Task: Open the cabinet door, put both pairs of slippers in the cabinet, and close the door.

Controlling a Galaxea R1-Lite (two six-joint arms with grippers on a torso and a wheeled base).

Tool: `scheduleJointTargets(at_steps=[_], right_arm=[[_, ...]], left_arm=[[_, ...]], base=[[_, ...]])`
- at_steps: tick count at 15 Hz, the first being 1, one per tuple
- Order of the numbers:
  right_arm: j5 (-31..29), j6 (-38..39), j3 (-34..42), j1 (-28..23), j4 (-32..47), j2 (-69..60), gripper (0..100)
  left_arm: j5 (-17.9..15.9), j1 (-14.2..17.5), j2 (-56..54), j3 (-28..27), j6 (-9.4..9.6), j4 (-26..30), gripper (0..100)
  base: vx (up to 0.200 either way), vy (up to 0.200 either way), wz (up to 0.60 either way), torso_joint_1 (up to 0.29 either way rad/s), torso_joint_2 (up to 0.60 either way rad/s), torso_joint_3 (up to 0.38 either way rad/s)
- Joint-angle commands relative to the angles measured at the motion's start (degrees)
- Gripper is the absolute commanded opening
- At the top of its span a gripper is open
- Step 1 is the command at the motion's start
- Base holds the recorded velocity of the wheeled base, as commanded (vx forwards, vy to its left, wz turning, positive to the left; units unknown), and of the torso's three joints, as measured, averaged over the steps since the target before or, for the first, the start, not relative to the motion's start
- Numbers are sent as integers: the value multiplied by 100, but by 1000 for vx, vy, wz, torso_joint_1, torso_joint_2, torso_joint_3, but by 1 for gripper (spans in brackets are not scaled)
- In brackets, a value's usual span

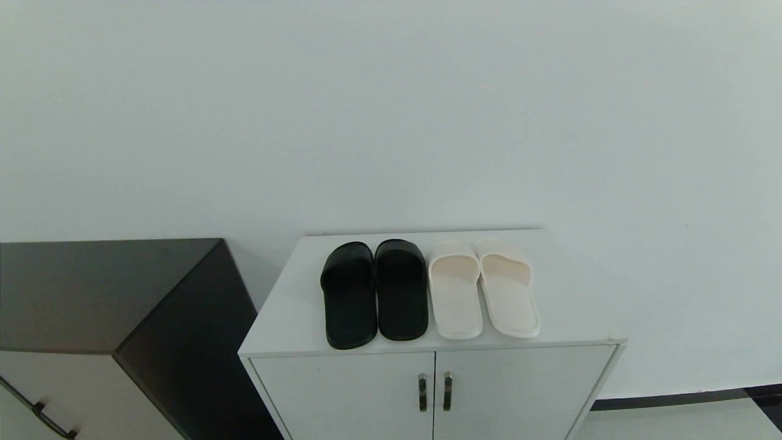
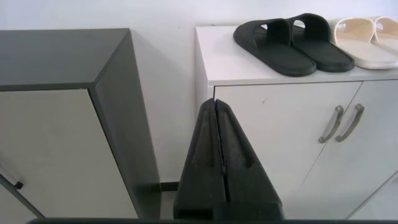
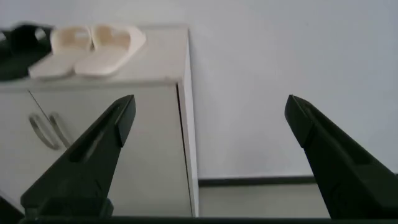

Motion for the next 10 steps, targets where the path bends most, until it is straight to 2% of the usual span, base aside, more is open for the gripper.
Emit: scheduleJointTargets(at_steps=[1, 2, 4, 7, 9, 10], right_arm=[[320, 114, -1144, 25, 194, 499, 100], [812, -563, -1082, -62, 510, 675, 100], [1067, -466, -1056, -27, 624, 1395, 100], [1278, -370, -1398, 43, 176, 2714, 100], [1225, -132, -1838, 553, -501, 4146, 100], [1058, 307, -2128, 939, -668, 4647, 100]], left_arm=[[1, 1, 8, 0, 3, 0, 0], [1, 1, 8, 0, 3, 0, 0], [1, 1, 8, 0, 20, 0, 0], [-26, 1, 8, 0, 3, 0, 0], [-34, 1, 8, 0, 3, 0, 0], [-34, 1, 8, 0, 11, 0, 0]], base=[[0, 0, 0, 0, 0, 0], [0, 0, 0, 0, 0, 0], [0, 0, 0, 0, 0, 0], [0, 0, 0, 0, 0, 0], [0, 0, 0, 0, 0, 0], [0, 0, 0, 0, 0, 0]])
